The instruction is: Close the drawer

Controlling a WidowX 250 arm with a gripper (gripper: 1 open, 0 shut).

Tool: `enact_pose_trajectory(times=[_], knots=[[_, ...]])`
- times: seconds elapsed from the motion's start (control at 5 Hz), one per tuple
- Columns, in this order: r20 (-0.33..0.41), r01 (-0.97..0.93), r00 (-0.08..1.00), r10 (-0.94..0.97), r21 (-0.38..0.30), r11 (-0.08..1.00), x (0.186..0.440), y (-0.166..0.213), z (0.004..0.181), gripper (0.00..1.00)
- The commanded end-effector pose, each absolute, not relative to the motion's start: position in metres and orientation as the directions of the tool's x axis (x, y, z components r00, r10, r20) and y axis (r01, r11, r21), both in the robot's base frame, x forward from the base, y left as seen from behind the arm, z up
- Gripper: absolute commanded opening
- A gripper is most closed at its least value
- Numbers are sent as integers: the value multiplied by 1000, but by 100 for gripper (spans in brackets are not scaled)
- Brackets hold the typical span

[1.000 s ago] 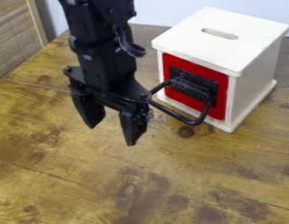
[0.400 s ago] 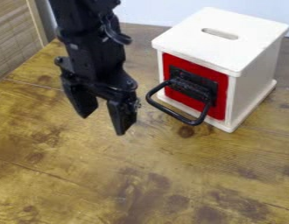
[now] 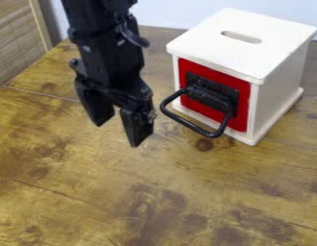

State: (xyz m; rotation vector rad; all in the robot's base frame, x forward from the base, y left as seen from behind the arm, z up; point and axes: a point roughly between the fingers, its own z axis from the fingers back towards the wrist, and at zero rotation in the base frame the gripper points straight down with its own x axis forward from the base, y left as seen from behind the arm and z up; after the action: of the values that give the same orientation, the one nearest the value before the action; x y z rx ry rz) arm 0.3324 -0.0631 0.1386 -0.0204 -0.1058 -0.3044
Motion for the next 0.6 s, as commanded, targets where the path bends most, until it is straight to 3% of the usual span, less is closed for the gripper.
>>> enact_pose_trajectory(times=[0.0, 0.4], knots=[[154, 301, 942, -299, 11, 954, 344, -63, 154, 100], [171, 316, 934, -314, 16, 949, 335, -86, 158, 100]])
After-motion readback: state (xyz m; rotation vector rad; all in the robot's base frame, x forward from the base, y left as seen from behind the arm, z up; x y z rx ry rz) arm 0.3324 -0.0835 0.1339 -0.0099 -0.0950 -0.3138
